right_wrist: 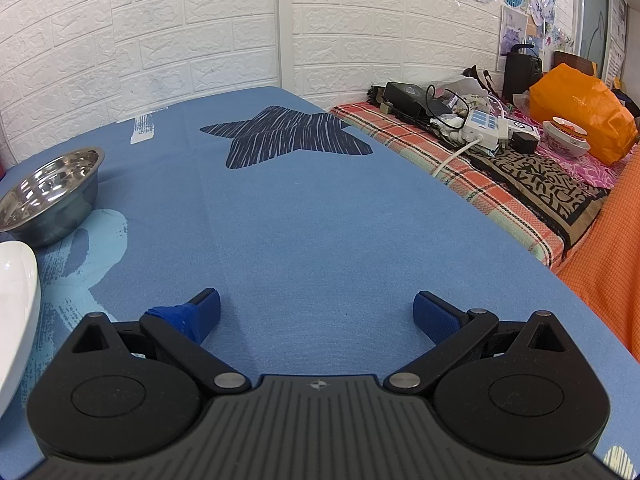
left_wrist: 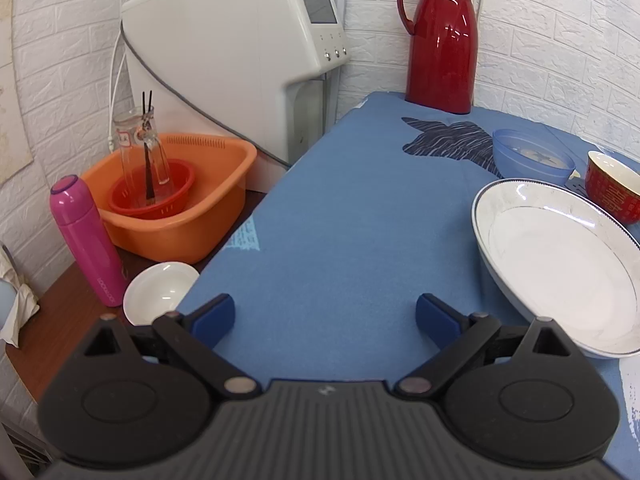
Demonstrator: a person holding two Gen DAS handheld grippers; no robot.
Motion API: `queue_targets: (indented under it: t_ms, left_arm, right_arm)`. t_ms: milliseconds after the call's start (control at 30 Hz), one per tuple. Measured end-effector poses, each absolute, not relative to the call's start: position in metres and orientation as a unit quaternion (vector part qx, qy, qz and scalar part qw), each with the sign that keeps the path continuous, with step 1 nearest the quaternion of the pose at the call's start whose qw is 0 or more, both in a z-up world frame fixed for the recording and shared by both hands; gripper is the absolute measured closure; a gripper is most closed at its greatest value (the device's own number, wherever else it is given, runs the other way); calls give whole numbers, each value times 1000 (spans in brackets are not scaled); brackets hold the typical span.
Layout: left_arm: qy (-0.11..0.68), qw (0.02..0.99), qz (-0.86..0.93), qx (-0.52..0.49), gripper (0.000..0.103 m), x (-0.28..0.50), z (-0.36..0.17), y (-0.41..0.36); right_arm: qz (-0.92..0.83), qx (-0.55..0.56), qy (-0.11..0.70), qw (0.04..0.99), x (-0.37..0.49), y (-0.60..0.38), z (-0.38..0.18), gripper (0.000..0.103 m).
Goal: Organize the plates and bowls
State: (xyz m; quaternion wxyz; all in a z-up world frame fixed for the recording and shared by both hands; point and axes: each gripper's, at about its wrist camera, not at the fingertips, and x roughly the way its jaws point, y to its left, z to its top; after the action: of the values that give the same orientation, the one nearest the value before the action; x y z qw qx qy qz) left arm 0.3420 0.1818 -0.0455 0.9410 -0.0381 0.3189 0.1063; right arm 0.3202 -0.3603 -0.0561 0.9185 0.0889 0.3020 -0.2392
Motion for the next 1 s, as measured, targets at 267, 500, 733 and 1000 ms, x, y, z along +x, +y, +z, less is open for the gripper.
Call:
queue_targets:
  t_ms: [267, 500, 733, 1000]
  left_arm:
    - [256, 951, 175, -18, 7, 299, 4, 159]
    - [208, 972, 108, 0, 7, 244, 64, 86]
    - [243, 969, -35, -7, 7, 161, 66, 1]
    - [241, 964, -99, 51, 7, 62, 42, -42]
  right_arm:
    - [-221, 102, 269, 932, 282, -352, -35, 13]
    - [-135, 134, 222, 956, 185, -298, 15, 13]
    - [-169, 172, 189, 952, 83, -260, 35, 13]
    - [-162, 192, 192, 949, 11, -251, 16, 13]
